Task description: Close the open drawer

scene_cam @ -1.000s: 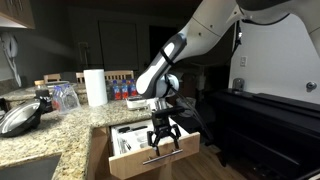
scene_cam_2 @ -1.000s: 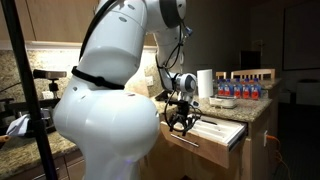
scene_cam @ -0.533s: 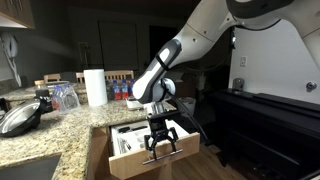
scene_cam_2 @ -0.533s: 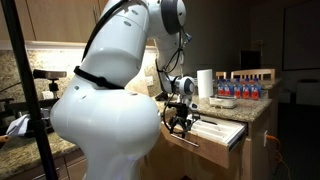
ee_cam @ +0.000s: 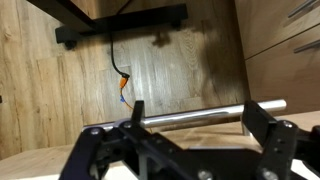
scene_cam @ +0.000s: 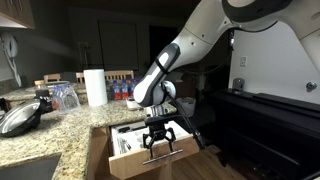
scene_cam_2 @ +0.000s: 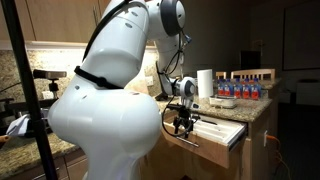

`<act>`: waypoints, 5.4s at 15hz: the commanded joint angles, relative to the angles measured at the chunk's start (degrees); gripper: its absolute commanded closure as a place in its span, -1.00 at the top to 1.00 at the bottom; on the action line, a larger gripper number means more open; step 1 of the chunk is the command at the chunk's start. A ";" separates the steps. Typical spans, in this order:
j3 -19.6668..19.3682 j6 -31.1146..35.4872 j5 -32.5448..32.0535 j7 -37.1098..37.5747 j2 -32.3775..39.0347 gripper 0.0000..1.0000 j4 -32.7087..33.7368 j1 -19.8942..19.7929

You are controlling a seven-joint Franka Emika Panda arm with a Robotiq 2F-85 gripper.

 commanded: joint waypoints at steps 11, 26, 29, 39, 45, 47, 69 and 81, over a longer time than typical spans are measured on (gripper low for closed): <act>-1.99 6.68 -9.60 2.61 -0.27 1.00 -1.25 3.19; -4.43 12.13 -8.61 1.49 2.81 1.00 3.28 1.77; -4.69 12.14 -8.15 2.05 4.70 1.00 6.17 1.74; -6.45 9.79 -9.11 1.23 11.69 1.00 17.75 2.14; -6.95 5.34 -9.43 0.74 15.91 1.00 25.63 2.19; -7.04 3.29 -9.71 0.44 17.32 1.00 28.43 2.20; -8.56 -15.83 -11.33 -1.08 34.63 1.00 60.74 1.76; -7.43 -16.74 -9.71 0.45 27.19 1.00 54.69 4.02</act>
